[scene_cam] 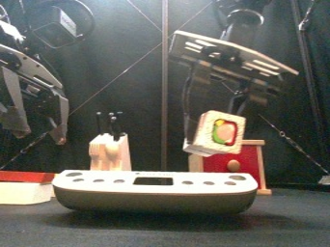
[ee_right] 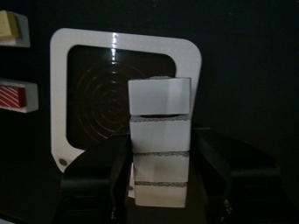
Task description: Put sushi roll on stove
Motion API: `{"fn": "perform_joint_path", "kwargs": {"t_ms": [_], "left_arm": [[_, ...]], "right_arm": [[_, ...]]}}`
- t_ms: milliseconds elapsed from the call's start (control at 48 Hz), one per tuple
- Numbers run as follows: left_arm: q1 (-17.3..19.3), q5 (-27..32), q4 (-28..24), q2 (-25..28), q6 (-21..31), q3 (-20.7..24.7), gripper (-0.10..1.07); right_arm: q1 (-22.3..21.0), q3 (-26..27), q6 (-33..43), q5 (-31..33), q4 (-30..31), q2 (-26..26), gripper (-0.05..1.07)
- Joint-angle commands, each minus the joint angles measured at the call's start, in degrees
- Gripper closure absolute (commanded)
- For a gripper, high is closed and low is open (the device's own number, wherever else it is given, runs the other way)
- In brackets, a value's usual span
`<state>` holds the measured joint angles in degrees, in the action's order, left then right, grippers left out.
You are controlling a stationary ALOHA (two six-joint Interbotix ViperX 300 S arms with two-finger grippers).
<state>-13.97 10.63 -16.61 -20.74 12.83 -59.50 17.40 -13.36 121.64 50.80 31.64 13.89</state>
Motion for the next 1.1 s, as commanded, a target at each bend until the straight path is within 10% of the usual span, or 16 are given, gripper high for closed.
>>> {"fn": "perform_joint_path", "kwargs": {"t_ms": [0, 1083], "left_arm": [[0.1, -0.4, 0.0, 0.0, 0.0, 0.7, 0.00], [0.4, -0.4, 0.0, 0.0, -0.1, 0.2, 0.00]], "right_arm": [[-0.6, 2.8, -0.1, -0.1, 1.1, 0.0, 0.52], [-1.1, 4.2, -4.6, -1.0, 1.0, 2.5, 0.33]]}}
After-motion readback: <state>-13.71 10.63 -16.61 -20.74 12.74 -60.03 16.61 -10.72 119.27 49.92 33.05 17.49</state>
